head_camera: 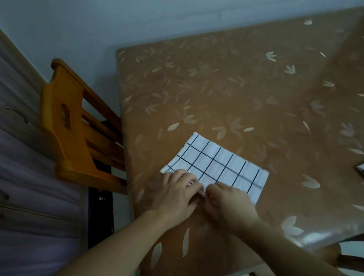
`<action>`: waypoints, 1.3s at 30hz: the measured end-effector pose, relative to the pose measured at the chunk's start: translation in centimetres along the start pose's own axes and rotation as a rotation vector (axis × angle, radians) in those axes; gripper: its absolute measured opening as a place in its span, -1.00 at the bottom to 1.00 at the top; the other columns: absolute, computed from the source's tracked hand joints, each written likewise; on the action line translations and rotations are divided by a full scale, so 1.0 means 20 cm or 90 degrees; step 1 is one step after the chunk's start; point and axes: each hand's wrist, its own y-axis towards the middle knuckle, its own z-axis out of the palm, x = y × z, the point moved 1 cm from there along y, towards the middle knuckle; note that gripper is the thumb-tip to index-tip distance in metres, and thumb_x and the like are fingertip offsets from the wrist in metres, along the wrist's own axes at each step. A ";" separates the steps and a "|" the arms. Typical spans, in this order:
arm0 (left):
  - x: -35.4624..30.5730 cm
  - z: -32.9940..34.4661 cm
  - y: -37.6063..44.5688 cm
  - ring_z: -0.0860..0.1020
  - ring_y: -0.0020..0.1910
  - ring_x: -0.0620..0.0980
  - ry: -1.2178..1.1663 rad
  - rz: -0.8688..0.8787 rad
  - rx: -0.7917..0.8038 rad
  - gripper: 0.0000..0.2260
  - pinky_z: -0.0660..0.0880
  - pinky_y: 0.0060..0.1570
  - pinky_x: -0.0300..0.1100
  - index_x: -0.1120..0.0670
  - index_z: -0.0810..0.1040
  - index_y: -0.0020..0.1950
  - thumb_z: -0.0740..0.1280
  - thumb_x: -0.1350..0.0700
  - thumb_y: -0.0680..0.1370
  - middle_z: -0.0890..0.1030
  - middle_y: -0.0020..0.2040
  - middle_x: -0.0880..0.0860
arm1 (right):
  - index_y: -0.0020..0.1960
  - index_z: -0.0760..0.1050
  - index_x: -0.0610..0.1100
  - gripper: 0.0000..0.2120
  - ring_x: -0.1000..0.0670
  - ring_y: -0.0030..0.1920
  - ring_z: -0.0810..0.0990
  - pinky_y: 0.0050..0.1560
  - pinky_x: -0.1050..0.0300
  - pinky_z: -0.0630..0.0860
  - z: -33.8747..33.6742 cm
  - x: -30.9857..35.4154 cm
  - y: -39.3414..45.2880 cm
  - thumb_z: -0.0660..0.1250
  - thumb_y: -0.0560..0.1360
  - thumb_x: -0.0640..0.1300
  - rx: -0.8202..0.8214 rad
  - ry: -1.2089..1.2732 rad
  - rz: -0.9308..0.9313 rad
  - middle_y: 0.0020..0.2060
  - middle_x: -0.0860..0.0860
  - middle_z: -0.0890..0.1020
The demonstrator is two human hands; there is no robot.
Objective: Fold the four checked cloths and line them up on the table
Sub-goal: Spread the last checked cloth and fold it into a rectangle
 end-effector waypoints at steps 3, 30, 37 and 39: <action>0.05 -0.01 0.03 0.39 0.14 -0.01 -0.038 -0.034 0.004 -0.92 0.31 0.16 -0.09 -0.04 0.57 -0.10 0.36 0.13 0.47 0.50 0.03 -0.07 | 0.18 0.45 0.01 -0.64 0.02 -0.02 0.53 -0.15 0.13 0.40 0.00 0.05 -0.03 0.23 0.50 0.20 0.075 0.059 0.036 0.01 0.08 0.53; 0.23 -0.13 -0.15 0.57 0.02 -0.31 -0.438 -0.274 0.080 -0.87 0.48 0.08 -0.37 -0.05 0.69 0.05 0.39 0.03 0.55 0.66 -0.02 -0.23 | 0.08 0.58 0.09 -0.77 0.09 0.19 0.55 -0.01 0.13 0.38 0.01 -0.13 -0.10 0.24 0.48 0.06 0.056 0.003 -0.015 0.13 0.18 0.61; 0.31 -0.13 -0.15 0.58 0.07 -0.23 -0.452 -0.346 0.111 -0.63 0.51 0.17 -0.17 -0.03 0.63 0.15 0.48 -0.15 0.41 0.66 0.03 -0.16 | -0.28 0.51 -0.22 -0.76 -0.01 -0.40 0.52 -0.35 0.05 0.44 -0.12 -0.11 -0.02 0.34 0.48 -0.08 0.141 0.276 0.189 -0.41 -0.04 0.58; 0.31 -0.13 -0.15 0.60 0.00 -0.25 -0.436 -0.337 0.122 -0.77 0.55 0.14 -0.07 -0.05 0.66 0.06 0.44 -0.10 0.47 0.69 -0.04 -0.14 | -0.31 0.51 -0.23 -0.72 0.01 -0.44 0.48 -0.37 0.09 0.41 -0.15 -0.11 0.00 0.39 0.48 -0.07 0.153 0.355 0.215 -0.45 -0.04 0.54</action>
